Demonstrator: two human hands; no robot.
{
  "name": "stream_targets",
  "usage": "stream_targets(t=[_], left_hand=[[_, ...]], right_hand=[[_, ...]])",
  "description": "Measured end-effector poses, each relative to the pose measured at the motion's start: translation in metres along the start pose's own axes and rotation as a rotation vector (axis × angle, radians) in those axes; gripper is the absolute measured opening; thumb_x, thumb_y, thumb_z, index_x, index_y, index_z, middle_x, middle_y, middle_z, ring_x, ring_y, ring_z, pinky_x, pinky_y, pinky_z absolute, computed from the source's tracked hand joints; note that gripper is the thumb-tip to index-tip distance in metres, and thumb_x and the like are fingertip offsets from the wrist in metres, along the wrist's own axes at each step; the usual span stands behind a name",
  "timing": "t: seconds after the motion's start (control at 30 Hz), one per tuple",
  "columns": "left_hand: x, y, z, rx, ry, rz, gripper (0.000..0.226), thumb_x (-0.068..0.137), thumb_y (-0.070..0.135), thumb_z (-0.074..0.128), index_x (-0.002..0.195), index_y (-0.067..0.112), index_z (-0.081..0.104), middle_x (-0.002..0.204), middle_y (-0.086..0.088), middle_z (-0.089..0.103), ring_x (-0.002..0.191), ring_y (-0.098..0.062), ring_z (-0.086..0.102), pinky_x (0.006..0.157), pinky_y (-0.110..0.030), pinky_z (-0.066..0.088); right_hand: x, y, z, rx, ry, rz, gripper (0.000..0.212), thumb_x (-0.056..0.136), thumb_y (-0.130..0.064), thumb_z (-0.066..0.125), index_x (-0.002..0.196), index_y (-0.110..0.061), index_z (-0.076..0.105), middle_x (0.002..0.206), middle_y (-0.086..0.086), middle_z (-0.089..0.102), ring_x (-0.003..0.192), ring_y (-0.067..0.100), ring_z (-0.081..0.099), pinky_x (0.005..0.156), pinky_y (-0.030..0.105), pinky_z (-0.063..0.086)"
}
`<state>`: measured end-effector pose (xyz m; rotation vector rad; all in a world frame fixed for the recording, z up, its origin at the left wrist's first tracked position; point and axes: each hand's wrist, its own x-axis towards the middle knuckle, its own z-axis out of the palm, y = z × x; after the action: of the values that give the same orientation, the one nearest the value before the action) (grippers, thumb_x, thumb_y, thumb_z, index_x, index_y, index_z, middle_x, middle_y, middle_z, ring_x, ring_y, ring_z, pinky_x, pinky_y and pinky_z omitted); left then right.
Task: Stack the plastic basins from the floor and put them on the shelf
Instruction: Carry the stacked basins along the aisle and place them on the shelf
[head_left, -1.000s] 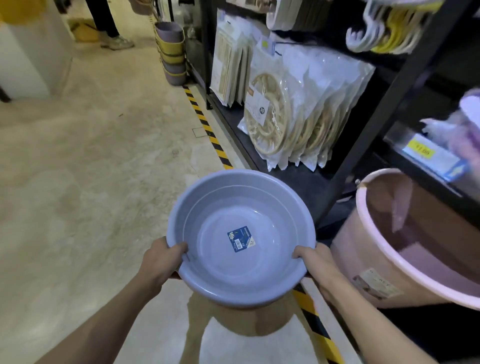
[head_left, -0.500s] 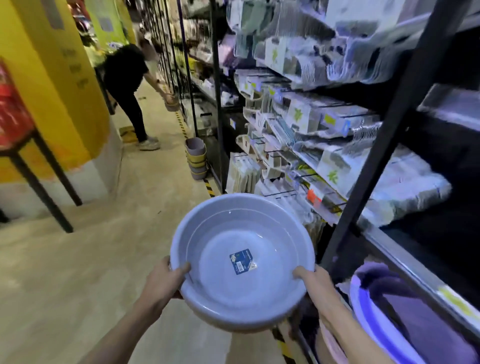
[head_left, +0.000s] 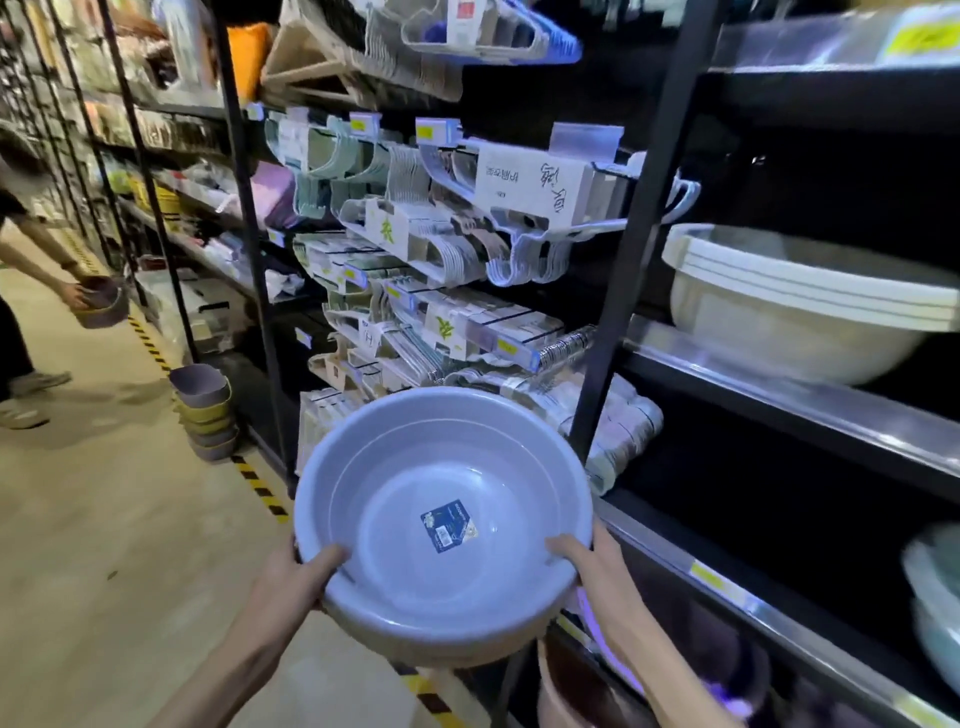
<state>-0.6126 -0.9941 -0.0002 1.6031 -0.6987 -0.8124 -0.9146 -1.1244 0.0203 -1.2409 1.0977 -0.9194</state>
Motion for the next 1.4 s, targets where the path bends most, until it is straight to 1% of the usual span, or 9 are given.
stream_targets(t=[0.17, 0.37, 0.57, 0.63, 0.73, 0.9, 1.07, 1.2, 1.4], left_hand=[[0.002, 0.015, 0.047, 0.007, -0.137, 0.012, 0.031, 0.077, 0.03, 0.077, 0.104, 0.032, 0.063, 0.083, 0.007, 0.078, 0.07, -0.016, 0.075, 0.055, -0.04, 0.06], [-0.018, 0.02, 0.123, 0.039, -0.333, -0.013, 0.042, 0.071, 0.037, 0.079, 0.108, 0.025, 0.063, 0.103, -0.009, 0.072, 0.095, -0.035, 0.07, 0.087, -0.058, 0.056], [-0.032, 0.023, 0.199, 0.121, -0.471, 0.101, 0.018, 0.087, 0.02, 0.075, 0.101, 0.018, 0.065, 0.089, 0.0, 0.077, 0.08, -0.023, 0.074, 0.067, -0.043, 0.06], [-0.035, 0.033, 0.224, 0.123, -0.533, 0.135, 0.023, 0.084, 0.027, 0.077, 0.103, 0.023, 0.066, 0.09, 0.004, 0.079, 0.077, -0.012, 0.076, 0.062, -0.032, 0.058], [-0.037, 0.047, 0.26, 0.09, -0.606, 0.116, 0.038, 0.072, 0.037, 0.075, 0.106, 0.025, 0.066, 0.088, 0.0, 0.08, 0.076, -0.02, 0.077, 0.059, -0.037, 0.06], [-0.021, 0.056, 0.313, 0.057, -0.695, 0.089, 0.046, 0.069, 0.035, 0.072, 0.11, 0.017, 0.066, 0.08, -0.003, 0.079, 0.066, -0.021, 0.076, 0.051, -0.035, 0.059], [0.014, 0.055, 0.354, 0.048, -0.733, 0.067, 0.043, 0.068, 0.036, 0.07, 0.104, 0.012, 0.065, 0.076, -0.005, 0.076, 0.066, -0.024, 0.07, 0.066, -0.051, 0.06], [0.045, 0.058, 0.377, 0.039, -0.774, 0.085, 0.043, 0.065, 0.04, 0.069, 0.1, 0.015, 0.063, 0.061, 0.006, 0.072, 0.052, -0.011, 0.067, 0.05, -0.033, 0.057], [0.08, 0.064, 0.407, 0.03, -0.783, 0.122, 0.04, 0.061, 0.044, 0.067, 0.085, 0.013, 0.059, 0.047, 0.012, 0.06, 0.044, -0.008, 0.057, 0.047, -0.027, 0.051]], right_hand=[[-0.034, 0.004, -0.044, 0.042, 0.173, 0.003, 0.033, 0.084, -0.006, 0.066, 0.114, -0.019, 0.071, 0.106, 0.003, 0.079, 0.094, 0.022, 0.074, 0.075, 0.034, 0.061], [-0.078, 0.01, -0.122, 0.06, 0.341, 0.014, 0.034, 0.067, -0.032, 0.071, 0.1, -0.025, 0.073, 0.095, 0.006, 0.076, 0.063, 0.019, 0.07, 0.048, 0.025, 0.052], [-0.115, 0.019, -0.187, 0.077, 0.503, -0.022, 0.044, 0.067, -0.03, 0.072, 0.11, -0.019, 0.073, 0.109, 0.01, 0.077, 0.107, 0.037, 0.069, 0.1, 0.061, 0.049], [-0.123, 0.02, -0.207, 0.1, 0.549, -0.044, 0.045, 0.072, -0.026, 0.071, 0.116, -0.015, 0.07, 0.105, 0.009, 0.078, 0.091, 0.026, 0.075, 0.083, 0.045, 0.061], [-0.127, 0.016, -0.228, 0.169, 0.59, -0.066, 0.033, 0.088, -0.004, 0.06, 0.12, -0.007, 0.066, 0.1, 0.007, 0.08, 0.073, 0.012, 0.076, 0.055, 0.021, 0.056], [-0.116, 0.011, -0.253, 0.127, 0.711, -0.033, 0.028, 0.089, -0.007, 0.06, 0.115, -0.007, 0.069, 0.096, 0.003, 0.08, 0.081, 0.018, 0.071, 0.063, 0.027, 0.053], [-0.079, 0.013, -0.272, 0.037, 0.808, 0.018, 0.032, 0.073, -0.031, 0.068, 0.098, -0.014, 0.074, 0.085, -0.005, 0.078, 0.08, 0.018, 0.068, 0.064, 0.03, 0.048], [-0.049, 0.01, -0.274, 0.029, 0.865, 0.0, 0.023, 0.068, -0.036, 0.068, 0.083, -0.018, 0.067, 0.064, -0.01, 0.069, 0.064, 0.013, 0.062, 0.063, 0.031, 0.046], [-0.007, 0.004, -0.281, 0.004, 0.913, -0.039, 0.022, 0.067, -0.036, 0.063, 0.079, -0.017, 0.062, 0.08, 0.001, 0.059, 0.078, 0.019, 0.057, 0.072, 0.037, 0.049]])
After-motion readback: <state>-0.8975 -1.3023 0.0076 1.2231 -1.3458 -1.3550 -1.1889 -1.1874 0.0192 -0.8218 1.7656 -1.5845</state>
